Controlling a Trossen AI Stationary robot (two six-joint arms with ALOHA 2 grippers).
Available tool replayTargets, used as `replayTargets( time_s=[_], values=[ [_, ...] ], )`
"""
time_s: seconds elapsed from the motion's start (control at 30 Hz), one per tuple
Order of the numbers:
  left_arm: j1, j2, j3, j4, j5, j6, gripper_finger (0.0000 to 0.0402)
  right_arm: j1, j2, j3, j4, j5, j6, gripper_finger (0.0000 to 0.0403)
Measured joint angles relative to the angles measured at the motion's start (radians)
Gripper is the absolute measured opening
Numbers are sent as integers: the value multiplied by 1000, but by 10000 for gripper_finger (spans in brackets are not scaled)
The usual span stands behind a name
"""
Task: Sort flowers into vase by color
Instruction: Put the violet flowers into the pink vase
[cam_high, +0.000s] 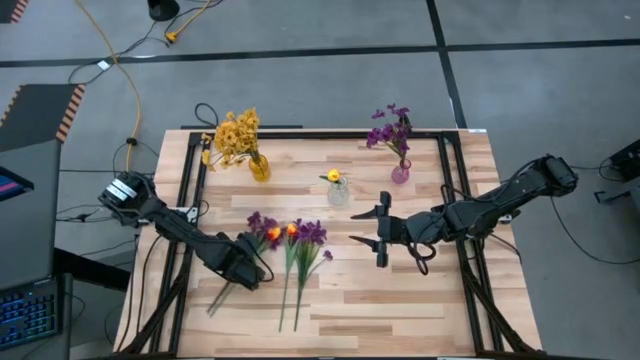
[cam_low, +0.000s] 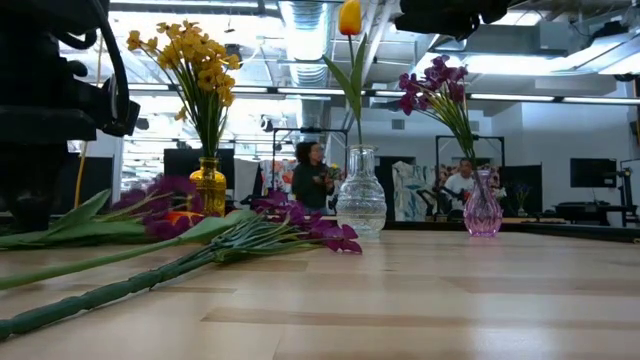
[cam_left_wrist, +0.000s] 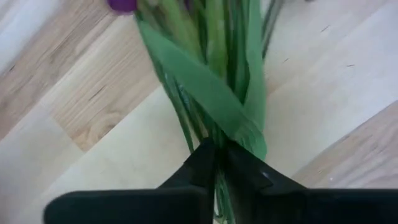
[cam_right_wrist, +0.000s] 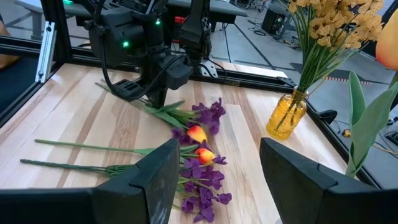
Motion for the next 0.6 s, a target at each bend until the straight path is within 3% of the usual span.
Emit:
replayTargets(
  time_s=[0.37, 0.6],
  values=[
    [0, -50, 9, -6, -37, 1, 1, 0, 0, 0, 0, 0, 0, 250],
    [0, -50, 95, -6, -182, 108, 0, 0, 0, 0, 0, 0, 0, 250]
  ],
)
